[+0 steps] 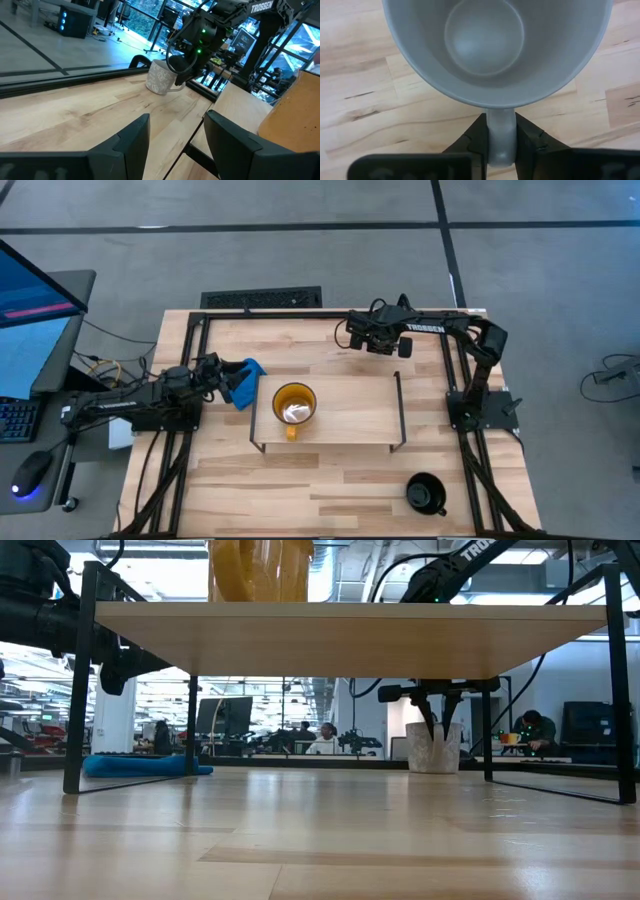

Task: Stack small to large cups/mugs on shelf
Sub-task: Put the gray cup on the shelf

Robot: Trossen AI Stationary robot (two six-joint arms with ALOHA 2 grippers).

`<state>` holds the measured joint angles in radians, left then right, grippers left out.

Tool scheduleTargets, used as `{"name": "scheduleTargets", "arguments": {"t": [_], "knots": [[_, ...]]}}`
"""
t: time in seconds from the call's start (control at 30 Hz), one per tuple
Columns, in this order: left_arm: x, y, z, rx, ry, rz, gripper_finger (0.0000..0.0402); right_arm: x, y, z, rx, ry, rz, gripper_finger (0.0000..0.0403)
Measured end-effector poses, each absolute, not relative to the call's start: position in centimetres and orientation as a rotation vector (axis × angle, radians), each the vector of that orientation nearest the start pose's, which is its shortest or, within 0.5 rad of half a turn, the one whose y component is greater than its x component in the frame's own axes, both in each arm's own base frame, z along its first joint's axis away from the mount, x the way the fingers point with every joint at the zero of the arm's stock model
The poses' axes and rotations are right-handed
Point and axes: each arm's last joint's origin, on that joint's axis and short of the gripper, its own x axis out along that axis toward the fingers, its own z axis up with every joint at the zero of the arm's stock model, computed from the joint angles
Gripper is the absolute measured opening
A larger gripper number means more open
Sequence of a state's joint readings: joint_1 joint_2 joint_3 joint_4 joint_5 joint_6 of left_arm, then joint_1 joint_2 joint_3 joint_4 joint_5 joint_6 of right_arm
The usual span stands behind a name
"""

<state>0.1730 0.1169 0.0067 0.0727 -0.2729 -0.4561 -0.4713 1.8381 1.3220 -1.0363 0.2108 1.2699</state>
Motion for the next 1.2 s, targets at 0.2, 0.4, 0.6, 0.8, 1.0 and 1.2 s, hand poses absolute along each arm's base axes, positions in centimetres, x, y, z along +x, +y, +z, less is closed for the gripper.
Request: {"name": "scheduleTargets", "arguments": {"t": [0.2,0.4,0.6,0.8,1.0,1.2], "knots": [[10.06,2.55,16.34,-0.446,-0.064,0.446,0.0179,29.51,-15.72,19.34,1.138,1.023,-1.459,0.0070],[10.06,2.55,16.33,-0.447,-0.064,0.447,0.0179,29.51,-15.72,19.34,1.138,1.023,-1.459,0.0070],[10.06,2.55,16.33,-0.446,-0.064,0.447,0.0179,29.51,-15.73,19.34,1.138,1.023,-1.459,0.0070],[10.06,2.55,16.34,-0.447,-0.064,0.447,0.0179,29.51,-15.73,19.34,1.132,1.028,-1.454,0.0070],[10.06,2.55,16.34,-0.446,-0.064,0.447,0.0179,29.53,-15.74,19.34,1.115,1.040,-1.437,0.0070],[10.06,2.55,16.33,-0.446,-0.064,0.447,0.0179,29.53,-15.73,19.34,1.100,1.054,-1.423,0.0070]]}}
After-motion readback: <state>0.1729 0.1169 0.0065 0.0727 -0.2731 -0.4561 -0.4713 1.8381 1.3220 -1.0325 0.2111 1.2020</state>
